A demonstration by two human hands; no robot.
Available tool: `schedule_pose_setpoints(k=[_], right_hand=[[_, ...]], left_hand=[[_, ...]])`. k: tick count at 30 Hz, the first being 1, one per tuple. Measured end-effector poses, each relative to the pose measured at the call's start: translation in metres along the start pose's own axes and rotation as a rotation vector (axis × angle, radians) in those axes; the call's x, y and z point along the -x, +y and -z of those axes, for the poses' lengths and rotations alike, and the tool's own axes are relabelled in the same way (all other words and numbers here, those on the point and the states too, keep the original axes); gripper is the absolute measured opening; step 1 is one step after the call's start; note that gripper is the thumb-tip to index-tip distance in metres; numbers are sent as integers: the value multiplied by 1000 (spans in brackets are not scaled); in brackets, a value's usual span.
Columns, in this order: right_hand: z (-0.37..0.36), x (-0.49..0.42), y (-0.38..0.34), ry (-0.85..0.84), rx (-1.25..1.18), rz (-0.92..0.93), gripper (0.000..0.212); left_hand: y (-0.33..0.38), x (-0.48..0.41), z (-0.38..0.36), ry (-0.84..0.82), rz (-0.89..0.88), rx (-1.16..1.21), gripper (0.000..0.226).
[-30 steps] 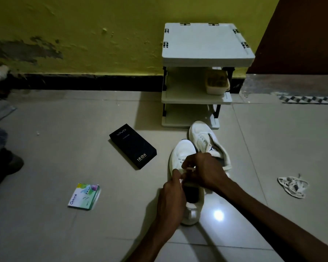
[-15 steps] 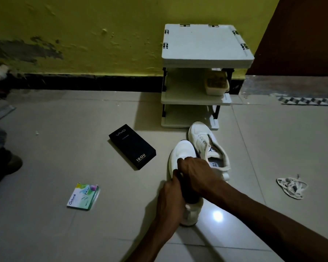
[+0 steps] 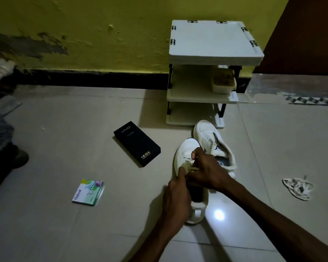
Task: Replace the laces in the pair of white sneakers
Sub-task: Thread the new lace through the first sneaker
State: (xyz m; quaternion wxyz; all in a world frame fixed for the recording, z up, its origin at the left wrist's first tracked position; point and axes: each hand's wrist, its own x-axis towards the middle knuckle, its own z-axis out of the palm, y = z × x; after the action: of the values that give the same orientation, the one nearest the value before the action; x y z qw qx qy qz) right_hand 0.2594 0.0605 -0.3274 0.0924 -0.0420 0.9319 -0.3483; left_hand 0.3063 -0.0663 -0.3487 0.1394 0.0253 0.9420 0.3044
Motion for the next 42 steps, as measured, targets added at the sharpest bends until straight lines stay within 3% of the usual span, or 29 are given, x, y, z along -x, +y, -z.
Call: schedule_pose_setpoints(k=[5, 15, 21, 28, 35, 42], right_hand=[[15, -4, 5, -107, 2, -79, 30], [21, 15, 4, -19, 135, -137, 10], [11, 34, -1, 44, 217, -187, 33], [-11, 46, 7, 268, 299, -41, 23], [-19, 46, 10, 342, 234, -85, 15], [-9, 48, 10, 230, 97, -157, 32]], left_hand=[[-2, -4, -2, 22, -21, -4, 35], [-9, -2, -5, 53, -60, 103, 31], [-11, -6, -3, 44, -45, 128, 21], [-8, -7, -2, 15, -24, 98, 25], [0, -10, -2, -9, -11, -162, 50], [-2, -13, -3, -45, -14, -220, 53]])
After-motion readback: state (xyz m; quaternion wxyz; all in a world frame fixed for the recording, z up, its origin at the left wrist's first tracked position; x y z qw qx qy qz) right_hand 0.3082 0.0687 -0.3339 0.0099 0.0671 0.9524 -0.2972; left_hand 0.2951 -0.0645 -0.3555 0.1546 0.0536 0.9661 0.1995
